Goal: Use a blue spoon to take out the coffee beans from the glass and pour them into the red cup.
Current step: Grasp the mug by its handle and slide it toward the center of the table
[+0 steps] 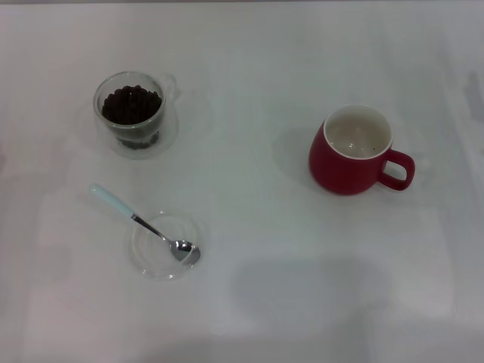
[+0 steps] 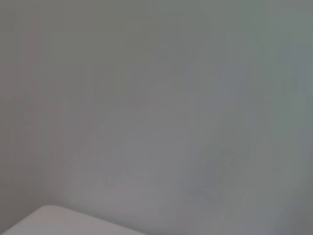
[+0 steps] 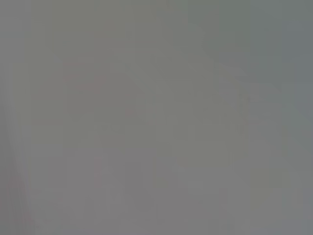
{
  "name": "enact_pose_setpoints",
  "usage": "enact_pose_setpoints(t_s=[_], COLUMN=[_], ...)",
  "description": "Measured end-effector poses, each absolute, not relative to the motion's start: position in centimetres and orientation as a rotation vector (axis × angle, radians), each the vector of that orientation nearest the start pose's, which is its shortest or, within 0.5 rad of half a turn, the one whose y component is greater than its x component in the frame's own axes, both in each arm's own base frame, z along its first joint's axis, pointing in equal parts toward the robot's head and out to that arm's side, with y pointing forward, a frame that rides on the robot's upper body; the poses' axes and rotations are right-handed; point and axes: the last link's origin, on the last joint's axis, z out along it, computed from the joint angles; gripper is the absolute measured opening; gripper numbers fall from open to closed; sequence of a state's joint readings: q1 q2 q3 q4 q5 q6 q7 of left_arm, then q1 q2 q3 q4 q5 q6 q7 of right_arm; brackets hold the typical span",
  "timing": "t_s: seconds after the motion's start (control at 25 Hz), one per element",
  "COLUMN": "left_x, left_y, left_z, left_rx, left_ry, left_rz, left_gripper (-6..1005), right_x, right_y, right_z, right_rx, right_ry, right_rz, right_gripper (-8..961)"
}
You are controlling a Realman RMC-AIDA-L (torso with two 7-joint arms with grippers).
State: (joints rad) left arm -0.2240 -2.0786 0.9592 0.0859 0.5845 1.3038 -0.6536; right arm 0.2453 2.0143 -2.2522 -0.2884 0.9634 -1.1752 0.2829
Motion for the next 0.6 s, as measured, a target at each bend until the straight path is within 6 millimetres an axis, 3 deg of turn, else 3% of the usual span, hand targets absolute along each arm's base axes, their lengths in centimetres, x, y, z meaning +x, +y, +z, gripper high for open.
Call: enact_pose_setpoints(t_s=[0.44,0.6], left_x=[-39.3,-39.3], left_y=[25.5,25.9], left_z=[1.3,1.4], left_rx=[-1.467,-1.454], left_ry=[-0.887,-0.892], left_rz=[-0.861,-0.861], left_gripper=[862,862], right_x=[38.3,38.1], right_y=[28.3,27.0], right_z=[2.2,1.6], right_rx=[-1.325,-1.365], right_ry=[0.779,0.763], right_rz=[0.763,0.77], right_gripper=[786,784])
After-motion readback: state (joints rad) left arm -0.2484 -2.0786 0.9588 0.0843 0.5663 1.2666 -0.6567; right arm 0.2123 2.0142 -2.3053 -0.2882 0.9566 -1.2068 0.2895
